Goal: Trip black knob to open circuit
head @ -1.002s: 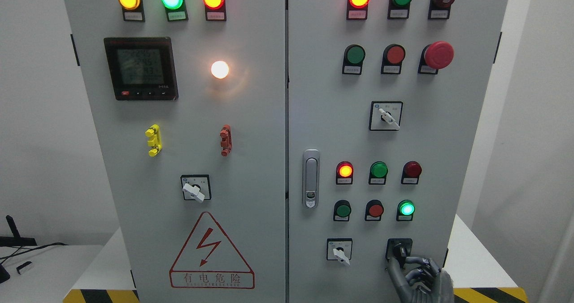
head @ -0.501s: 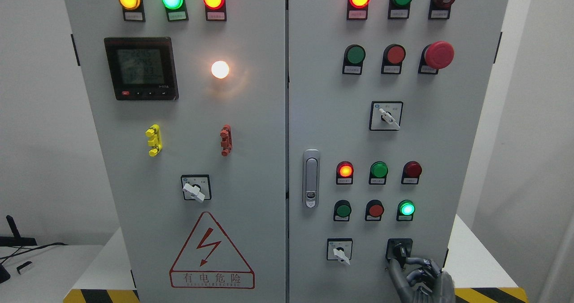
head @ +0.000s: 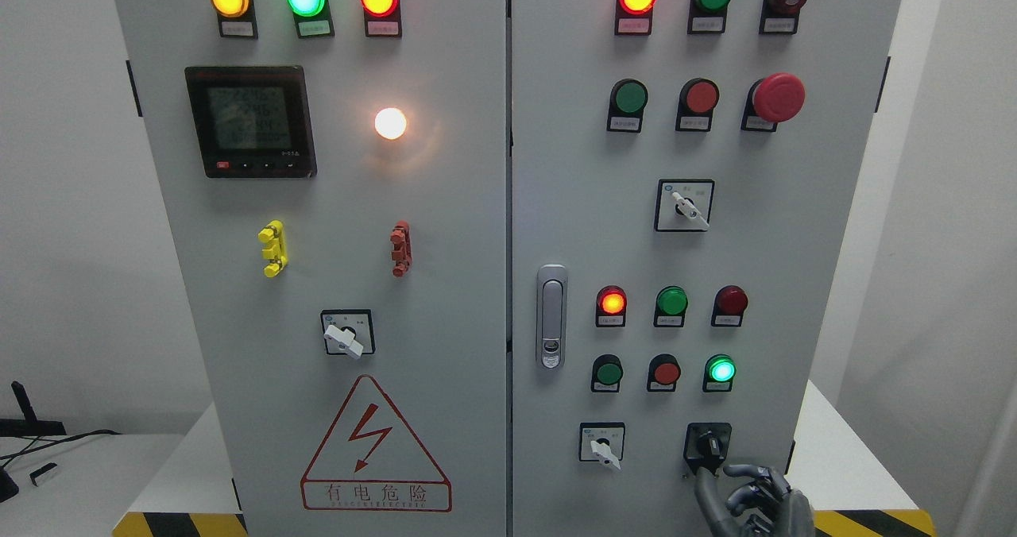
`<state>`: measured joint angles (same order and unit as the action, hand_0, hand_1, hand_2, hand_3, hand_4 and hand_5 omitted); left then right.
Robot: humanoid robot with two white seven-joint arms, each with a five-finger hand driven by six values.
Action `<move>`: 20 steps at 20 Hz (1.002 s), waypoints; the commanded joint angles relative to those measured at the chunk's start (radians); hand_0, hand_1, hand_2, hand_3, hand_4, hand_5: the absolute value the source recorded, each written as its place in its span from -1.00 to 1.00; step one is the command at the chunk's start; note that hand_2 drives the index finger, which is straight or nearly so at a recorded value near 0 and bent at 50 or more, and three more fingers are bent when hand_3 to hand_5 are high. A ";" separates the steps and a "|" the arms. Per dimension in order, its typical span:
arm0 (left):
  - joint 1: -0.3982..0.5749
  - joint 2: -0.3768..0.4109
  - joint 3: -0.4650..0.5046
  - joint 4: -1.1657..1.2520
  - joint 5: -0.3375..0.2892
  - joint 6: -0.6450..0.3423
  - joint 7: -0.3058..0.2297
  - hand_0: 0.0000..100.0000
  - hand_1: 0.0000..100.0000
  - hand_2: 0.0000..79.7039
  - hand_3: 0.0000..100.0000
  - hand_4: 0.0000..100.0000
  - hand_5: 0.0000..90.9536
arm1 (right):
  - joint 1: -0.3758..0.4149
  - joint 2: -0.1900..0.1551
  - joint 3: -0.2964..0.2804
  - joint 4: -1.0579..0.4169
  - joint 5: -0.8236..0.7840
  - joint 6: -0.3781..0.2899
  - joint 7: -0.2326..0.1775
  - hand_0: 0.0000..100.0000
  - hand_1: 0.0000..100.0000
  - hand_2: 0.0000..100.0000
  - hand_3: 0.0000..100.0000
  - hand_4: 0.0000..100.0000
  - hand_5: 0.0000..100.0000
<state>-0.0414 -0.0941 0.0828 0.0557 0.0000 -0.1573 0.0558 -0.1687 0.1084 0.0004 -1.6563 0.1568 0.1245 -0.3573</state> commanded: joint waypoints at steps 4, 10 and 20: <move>0.000 0.000 0.000 0.001 -0.031 0.001 -0.001 -0.76 -0.22 -1.00 -1.00 -1.00 -1.00 | 0.155 -0.093 0.007 -0.095 0.000 -0.158 0.012 -0.50 0.52 -0.17 0.36 0.26 0.38; 0.000 -0.001 0.000 0.000 -0.031 0.001 -0.001 -0.76 -0.22 -1.00 -1.00 -1.00 -1.00 | 0.339 -0.156 -0.025 -0.177 -0.008 -0.376 0.171 -0.52 0.15 -0.41 -0.10 -0.25 -0.22; 0.000 -0.001 0.000 0.000 -0.031 0.001 -0.001 -0.76 -0.22 -1.00 -1.00 -1.00 -1.00 | 0.528 -0.259 -0.040 -0.272 -0.204 -0.516 0.429 -0.64 -0.88 -1.00 -0.89 -0.94 -0.88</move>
<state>-0.0414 -0.0940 0.0828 0.0559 0.0000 -0.1572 0.0558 0.2661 -0.0472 -0.0172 -1.8228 0.0524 -0.3870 0.0327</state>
